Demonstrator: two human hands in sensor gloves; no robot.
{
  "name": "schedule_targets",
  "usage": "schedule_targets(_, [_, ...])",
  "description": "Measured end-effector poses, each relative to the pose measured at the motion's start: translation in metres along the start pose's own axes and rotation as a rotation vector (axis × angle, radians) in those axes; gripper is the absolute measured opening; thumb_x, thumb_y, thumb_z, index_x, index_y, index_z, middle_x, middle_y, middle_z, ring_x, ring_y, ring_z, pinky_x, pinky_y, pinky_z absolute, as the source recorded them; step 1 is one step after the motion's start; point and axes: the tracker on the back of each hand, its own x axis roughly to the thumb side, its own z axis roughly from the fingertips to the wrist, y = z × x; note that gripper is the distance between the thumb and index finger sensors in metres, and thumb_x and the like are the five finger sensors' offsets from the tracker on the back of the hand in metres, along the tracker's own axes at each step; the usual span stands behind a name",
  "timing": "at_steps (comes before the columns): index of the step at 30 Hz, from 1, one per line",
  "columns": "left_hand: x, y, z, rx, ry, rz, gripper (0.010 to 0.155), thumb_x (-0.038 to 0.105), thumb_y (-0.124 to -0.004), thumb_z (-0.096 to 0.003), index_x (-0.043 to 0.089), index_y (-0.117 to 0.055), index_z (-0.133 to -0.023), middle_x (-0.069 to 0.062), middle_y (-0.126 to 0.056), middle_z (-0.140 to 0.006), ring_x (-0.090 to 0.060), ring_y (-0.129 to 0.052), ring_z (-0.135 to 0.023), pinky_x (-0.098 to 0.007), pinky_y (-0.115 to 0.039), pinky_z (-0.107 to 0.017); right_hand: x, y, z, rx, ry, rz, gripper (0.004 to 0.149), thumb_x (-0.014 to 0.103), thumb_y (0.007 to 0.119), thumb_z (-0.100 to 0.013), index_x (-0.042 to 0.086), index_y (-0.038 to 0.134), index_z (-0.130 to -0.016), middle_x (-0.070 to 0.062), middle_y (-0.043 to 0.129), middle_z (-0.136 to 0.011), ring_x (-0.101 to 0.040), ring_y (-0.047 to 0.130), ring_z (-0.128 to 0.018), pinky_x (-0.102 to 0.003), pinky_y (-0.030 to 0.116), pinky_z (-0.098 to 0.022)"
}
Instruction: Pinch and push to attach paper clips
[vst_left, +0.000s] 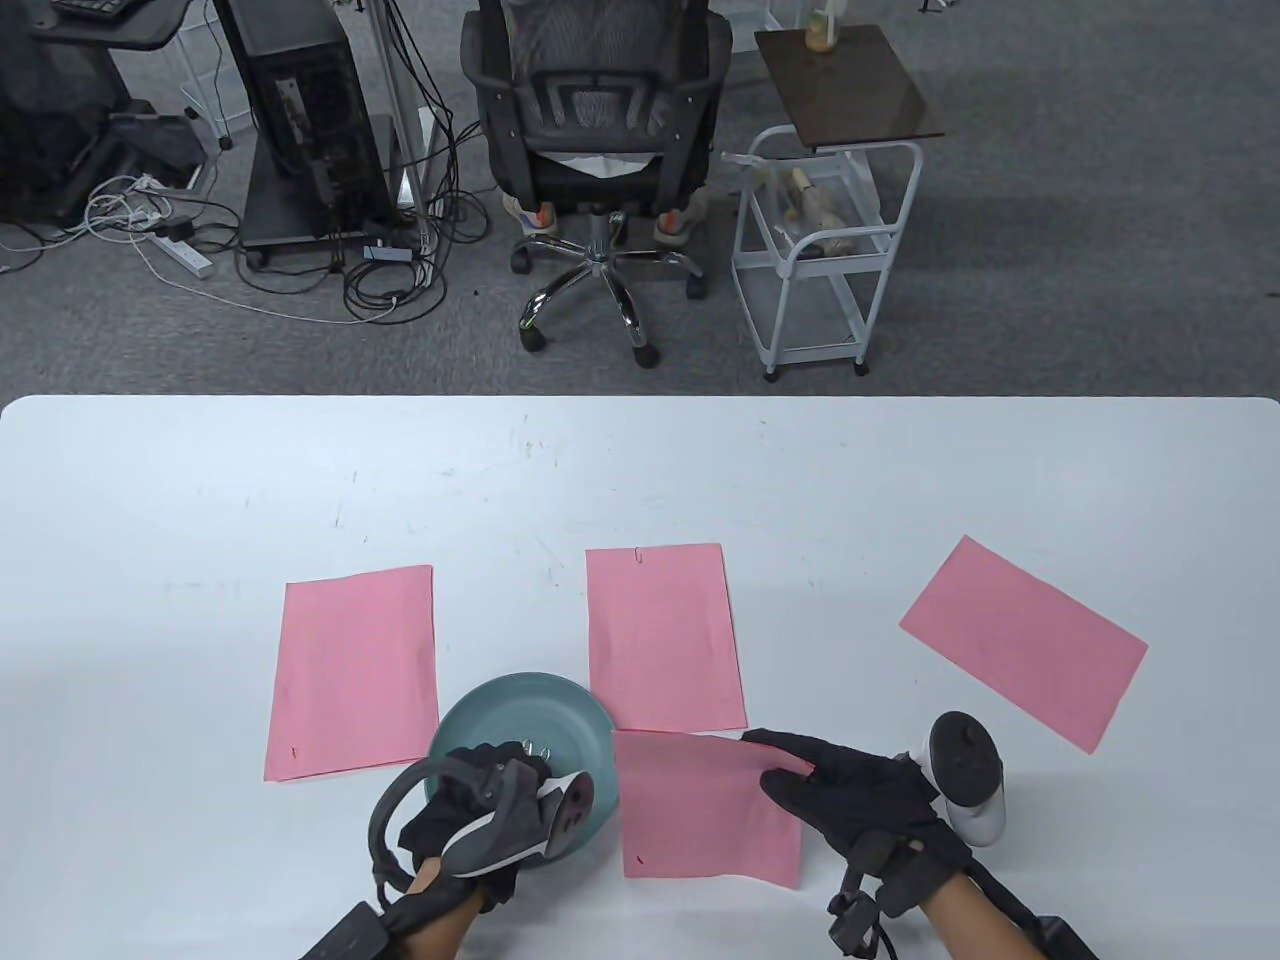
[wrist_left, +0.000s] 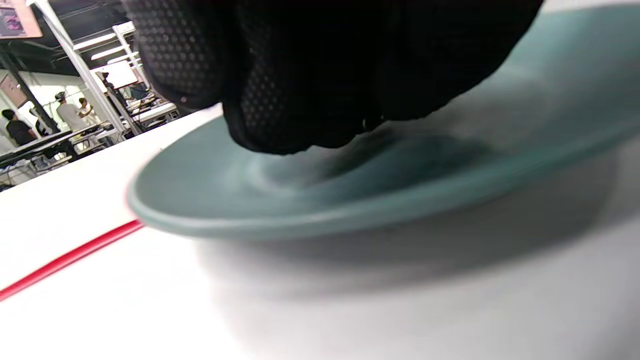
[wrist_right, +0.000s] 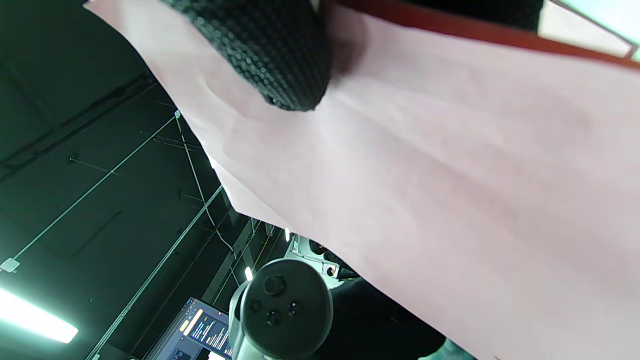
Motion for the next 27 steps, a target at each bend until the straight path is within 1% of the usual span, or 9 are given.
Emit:
schedule_targets(2, [-0.011,0.01,0.008,0.044,0.029,0.065,0.039,0.041,-0.09,-0.0512,0.02,-0.092,-0.084,-0.004,-0.1,-0.075,-0.019,-0.104,-0.056,-0.044,-0.086,-0.054,-0.001,0.0,0.0,0.0,0.003,-0.008,0.041,0.019,0.079,-0.058,0.016,0.078,-0.099,-0.014,0.089,-0.093,-0.036,0.092,-0.078,-0.05,0.077,-0.054])
schedule_targets(6, [-0.038,0.037,0.028,0.215,0.058,0.377,0.039,0.04,-0.085,-0.0543,0.02,-0.087,-0.088,-0.005,-0.096,-0.081,-0.022,-0.102,-0.063,-0.047,-0.083,-0.058,-0.001,0.001,-0.001,0.009,0.005,-0.009,0.041,0.019,0.079,-0.058,0.017,0.078,-0.099,-0.014,0.089,-0.093,-0.036,0.092,-0.078,-0.05,0.077,-0.055])
schedule_targets(9, [-0.051,0.064,0.035,0.332,-0.003,0.598,0.039,0.038,-0.082,-0.0561,0.018,-0.084,-0.09,-0.007,-0.093,-0.085,-0.025,-0.1,-0.067,-0.049,-0.081,-0.061,-0.001,0.002,-0.002,0.014,0.002,-0.009,0.041,0.019,0.079,-0.058,0.017,0.078,-0.099,-0.014,0.089,-0.093,-0.036,0.092,-0.078,-0.05,0.077,-0.055])
schedule_targets(13, [-0.057,0.106,0.04,0.452,-0.08,0.679,0.038,0.037,-0.081,-0.0579,0.021,-0.083,-0.092,-0.006,-0.09,-0.09,-0.027,-0.097,-0.074,-0.052,-0.078,-0.065,0.001,0.003,-0.001,0.012,-0.007,-0.005,0.041,0.019,0.079,-0.058,0.017,0.078,-0.099,-0.014,0.089,-0.093,-0.036,0.092,-0.078,-0.05,0.077,-0.054])
schedule_targets(16, [-0.051,0.135,0.04,0.504,-0.176,0.744,0.036,0.035,-0.081,-0.0599,0.025,-0.083,-0.094,-0.004,-0.088,-0.096,-0.03,-0.091,-0.087,-0.057,-0.071,-0.072,0.002,0.003,-0.001,0.015,-0.014,-0.005,0.041,0.019,0.079,-0.058,0.017,0.078,-0.099,-0.014,0.089,-0.093,-0.036,0.092,-0.078,-0.05,0.077,-0.054])
schedule_targets(19, [-0.04,0.152,0.034,0.496,-0.263,0.804,0.035,0.035,-0.081,-0.0608,0.027,-0.083,-0.095,-0.003,-0.087,-0.098,-0.031,-0.088,-0.092,-0.059,-0.068,-0.074,0.001,0.004,0.0,0.018,-0.015,-0.003,0.041,0.02,0.079,-0.058,0.017,0.078,-0.099,-0.014,0.089,-0.093,-0.036,0.092,-0.078,-0.05,0.077,-0.054])
schedule_targets(22, [-0.032,0.16,0.02,0.404,-0.354,0.837,0.035,0.034,-0.081,-0.0613,0.027,-0.083,-0.096,-0.006,-0.082,-0.104,-0.034,-0.081,-0.099,-0.062,-0.063,-0.076,0.001,0.004,0.0,0.018,-0.014,-0.002,0.041,0.02,0.079,-0.058,0.017,0.078,-0.099,-0.014,0.089,-0.093,-0.036,0.092,-0.077,-0.05,0.078,-0.054])
schedule_targets(24, [-0.03,0.158,0.012,0.371,-0.373,0.838,0.035,0.034,-0.082,-0.0612,0.028,-0.084,-0.096,-0.007,-0.078,-0.108,-0.037,-0.073,-0.104,-0.063,-0.06,-0.077,0.001,0.004,0.0,0.018,-0.012,-0.003,0.041,0.02,0.079,-0.058,0.017,0.078,-0.099,-0.014,0.089,-0.093,-0.036,0.092,-0.078,-0.05,0.077,-0.054])
schedule_targets(27, [-0.027,0.149,-0.001,0.325,-0.411,0.915,0.035,0.034,-0.083,-0.0608,0.027,-0.085,-0.095,-0.009,-0.078,-0.108,-0.039,-0.071,-0.105,-0.064,-0.059,-0.077,0.002,0.005,-0.001,0.019,-0.009,-0.012,0.041,0.02,0.079,-0.058,0.017,0.078,-0.099,-0.014,0.089,-0.093,-0.036,0.092,-0.078,-0.05,0.078,-0.054])
